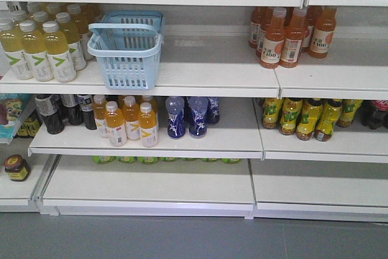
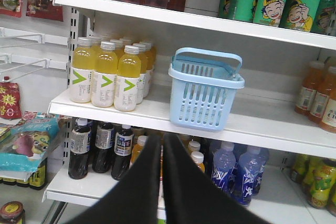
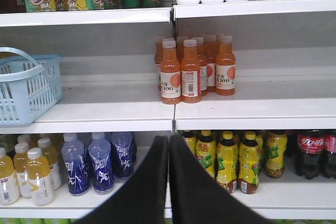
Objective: Place coke in basket with both arms
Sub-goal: 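Approach closer to the shelf, centering on the light-blue basket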
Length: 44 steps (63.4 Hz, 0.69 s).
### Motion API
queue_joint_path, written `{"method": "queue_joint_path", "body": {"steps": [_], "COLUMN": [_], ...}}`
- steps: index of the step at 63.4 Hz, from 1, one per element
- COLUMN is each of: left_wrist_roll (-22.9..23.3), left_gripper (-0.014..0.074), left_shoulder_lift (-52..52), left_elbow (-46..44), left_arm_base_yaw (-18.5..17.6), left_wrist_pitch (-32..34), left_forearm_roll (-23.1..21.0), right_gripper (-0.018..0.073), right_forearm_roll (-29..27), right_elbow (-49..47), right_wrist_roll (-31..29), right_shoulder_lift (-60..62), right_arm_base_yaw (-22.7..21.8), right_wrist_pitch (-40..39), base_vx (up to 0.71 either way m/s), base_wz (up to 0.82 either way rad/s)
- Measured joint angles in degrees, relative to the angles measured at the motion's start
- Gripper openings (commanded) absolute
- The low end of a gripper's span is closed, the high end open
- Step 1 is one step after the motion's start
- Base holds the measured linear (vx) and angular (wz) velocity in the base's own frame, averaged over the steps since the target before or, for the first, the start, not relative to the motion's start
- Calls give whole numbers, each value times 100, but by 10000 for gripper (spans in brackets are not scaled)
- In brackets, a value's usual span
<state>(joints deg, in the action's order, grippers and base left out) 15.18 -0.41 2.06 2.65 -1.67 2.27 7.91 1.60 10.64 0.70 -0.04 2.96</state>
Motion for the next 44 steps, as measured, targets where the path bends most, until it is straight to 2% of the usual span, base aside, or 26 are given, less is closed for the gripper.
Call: {"method": "queue_joint_path", "body": {"steps": [44], "left_wrist_roll": [0], "left_gripper": [-6], "left_shoulder_lift": [0], "left_elbow": [0], "left_arm_base_yaw": [0], "left_wrist_pitch": [0], "left_forearm_roll": [0], "right_gripper": [-5], "right_forearm_roll": [0], "right_elbow": [0], "right_wrist_roll": [0], "right_shoulder_lift": [0], "right_arm_base_yaw": [0], "right_wrist_pitch": [0], "base_vx": [15], "base_wz": [-5]}}
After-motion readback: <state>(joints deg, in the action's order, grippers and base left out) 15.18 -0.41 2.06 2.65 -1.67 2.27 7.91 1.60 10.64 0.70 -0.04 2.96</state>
